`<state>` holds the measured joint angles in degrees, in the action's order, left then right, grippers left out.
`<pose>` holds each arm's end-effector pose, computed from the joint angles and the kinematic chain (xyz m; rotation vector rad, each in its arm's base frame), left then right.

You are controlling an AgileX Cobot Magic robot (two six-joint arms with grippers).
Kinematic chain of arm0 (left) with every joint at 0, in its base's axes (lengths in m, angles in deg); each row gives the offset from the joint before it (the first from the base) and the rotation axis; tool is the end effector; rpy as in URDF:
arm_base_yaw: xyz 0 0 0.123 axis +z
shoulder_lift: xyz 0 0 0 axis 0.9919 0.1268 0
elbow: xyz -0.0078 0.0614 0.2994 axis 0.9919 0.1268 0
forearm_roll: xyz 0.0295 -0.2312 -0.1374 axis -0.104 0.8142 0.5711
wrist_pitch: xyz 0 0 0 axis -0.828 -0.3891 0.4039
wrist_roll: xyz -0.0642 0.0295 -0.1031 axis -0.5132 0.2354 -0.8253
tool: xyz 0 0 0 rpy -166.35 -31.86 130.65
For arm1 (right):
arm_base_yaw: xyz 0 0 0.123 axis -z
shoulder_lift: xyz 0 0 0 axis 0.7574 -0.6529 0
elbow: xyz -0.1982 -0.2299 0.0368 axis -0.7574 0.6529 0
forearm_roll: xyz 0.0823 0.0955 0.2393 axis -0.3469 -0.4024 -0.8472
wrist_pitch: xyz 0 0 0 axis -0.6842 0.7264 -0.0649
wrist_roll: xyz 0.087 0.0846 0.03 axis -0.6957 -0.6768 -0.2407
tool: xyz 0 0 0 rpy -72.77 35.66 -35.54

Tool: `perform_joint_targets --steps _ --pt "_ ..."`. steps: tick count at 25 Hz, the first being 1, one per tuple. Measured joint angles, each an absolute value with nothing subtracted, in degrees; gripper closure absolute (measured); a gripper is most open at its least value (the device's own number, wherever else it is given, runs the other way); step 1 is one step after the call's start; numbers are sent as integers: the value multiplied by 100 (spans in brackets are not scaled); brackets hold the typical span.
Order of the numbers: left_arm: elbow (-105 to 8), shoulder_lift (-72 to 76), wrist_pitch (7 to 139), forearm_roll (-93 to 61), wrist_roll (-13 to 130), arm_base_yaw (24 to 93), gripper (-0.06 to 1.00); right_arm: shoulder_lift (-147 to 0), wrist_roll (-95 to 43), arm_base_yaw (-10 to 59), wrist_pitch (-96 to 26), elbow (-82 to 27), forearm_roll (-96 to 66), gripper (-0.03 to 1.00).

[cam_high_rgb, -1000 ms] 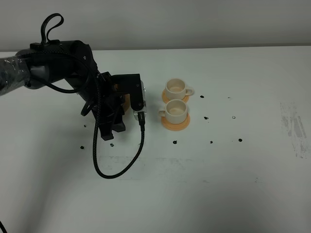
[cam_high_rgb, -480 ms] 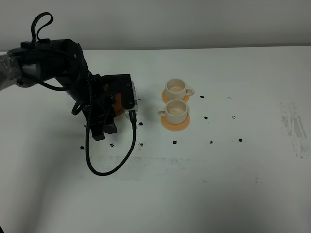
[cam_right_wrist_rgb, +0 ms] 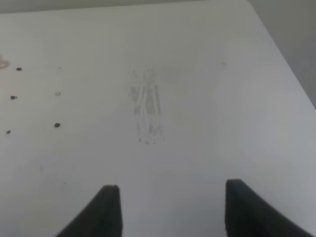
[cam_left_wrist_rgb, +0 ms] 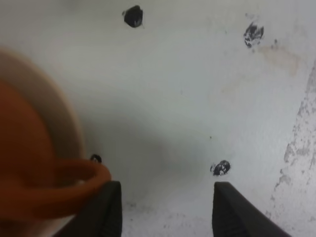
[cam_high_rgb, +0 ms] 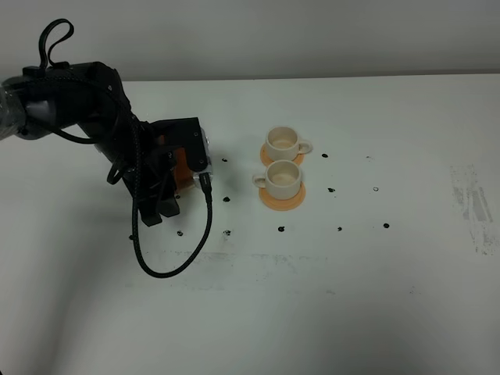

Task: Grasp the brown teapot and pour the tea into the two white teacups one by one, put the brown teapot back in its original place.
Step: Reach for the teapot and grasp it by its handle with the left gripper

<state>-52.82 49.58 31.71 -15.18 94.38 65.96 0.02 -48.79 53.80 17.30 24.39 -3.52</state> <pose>0.4324 -0.1531 0.1209 1.7792 2.2230 -0.1063 0.0197 -0.0083 0.2672 0.0768 2.0573 -0.1274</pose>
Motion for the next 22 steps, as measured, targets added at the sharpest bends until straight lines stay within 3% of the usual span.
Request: perform_joint_targets --steps 22 --pt "-5276 4958 3277 -1962 8722 6882 51 2 -4879 5380 1730 2439 -352 52"
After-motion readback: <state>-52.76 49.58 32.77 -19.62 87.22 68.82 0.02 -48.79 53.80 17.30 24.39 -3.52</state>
